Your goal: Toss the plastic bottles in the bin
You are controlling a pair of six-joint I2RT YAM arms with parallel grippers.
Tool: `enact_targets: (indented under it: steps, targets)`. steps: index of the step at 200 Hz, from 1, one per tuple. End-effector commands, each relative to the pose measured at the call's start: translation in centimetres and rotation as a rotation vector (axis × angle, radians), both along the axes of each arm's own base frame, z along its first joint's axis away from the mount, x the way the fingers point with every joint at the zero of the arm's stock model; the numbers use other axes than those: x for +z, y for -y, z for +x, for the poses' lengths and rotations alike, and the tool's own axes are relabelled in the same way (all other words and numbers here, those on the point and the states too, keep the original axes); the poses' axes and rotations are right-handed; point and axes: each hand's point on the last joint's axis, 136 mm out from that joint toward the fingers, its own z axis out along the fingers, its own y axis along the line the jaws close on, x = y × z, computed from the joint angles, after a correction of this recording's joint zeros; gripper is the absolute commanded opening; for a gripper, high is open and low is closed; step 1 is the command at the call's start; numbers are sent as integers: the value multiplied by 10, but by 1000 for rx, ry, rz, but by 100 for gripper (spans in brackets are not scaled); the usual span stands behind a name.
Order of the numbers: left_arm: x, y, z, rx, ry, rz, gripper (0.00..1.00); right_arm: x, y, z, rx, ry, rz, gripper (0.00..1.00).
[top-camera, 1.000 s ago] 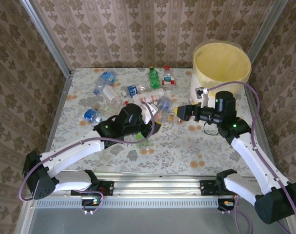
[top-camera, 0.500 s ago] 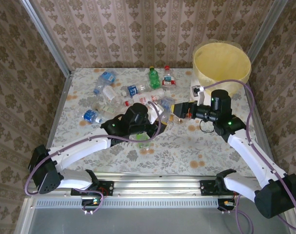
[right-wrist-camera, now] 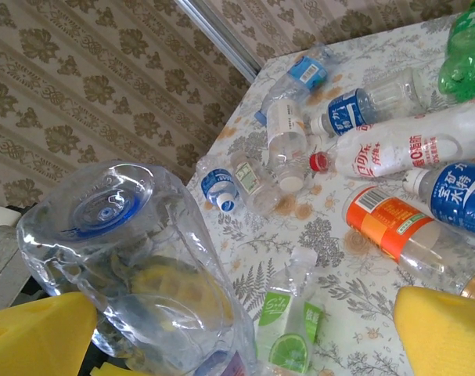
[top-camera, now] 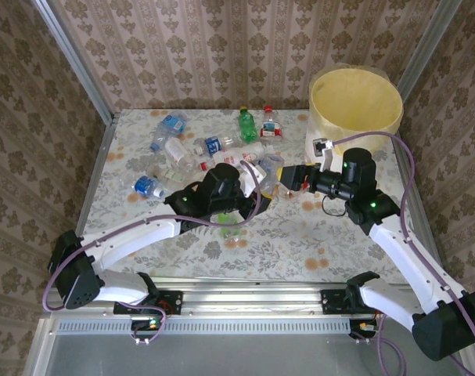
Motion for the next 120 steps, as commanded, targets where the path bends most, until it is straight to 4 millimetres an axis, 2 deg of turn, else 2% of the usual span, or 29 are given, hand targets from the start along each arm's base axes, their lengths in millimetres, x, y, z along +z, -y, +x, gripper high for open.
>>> enact_targets:
  steps: [1, 49, 105, 120]
  targets:
    - [5, 17, -12, -94, 12, -6, 29, 27, -26, -28, 149, 76, 55, 100]
    - [-4, 11, -4, -70, -2, 4, 28, 36, -16, -42, 118, 94, 33, 100]
    - [-18, 4, 2, -45, -26, 32, 28, 50, -13, -48, 112, 116, 57, 100]
    - [-15, 4, 1, -52, -26, 19, 28, 42, -9, -45, 85, 87, 22, 100]
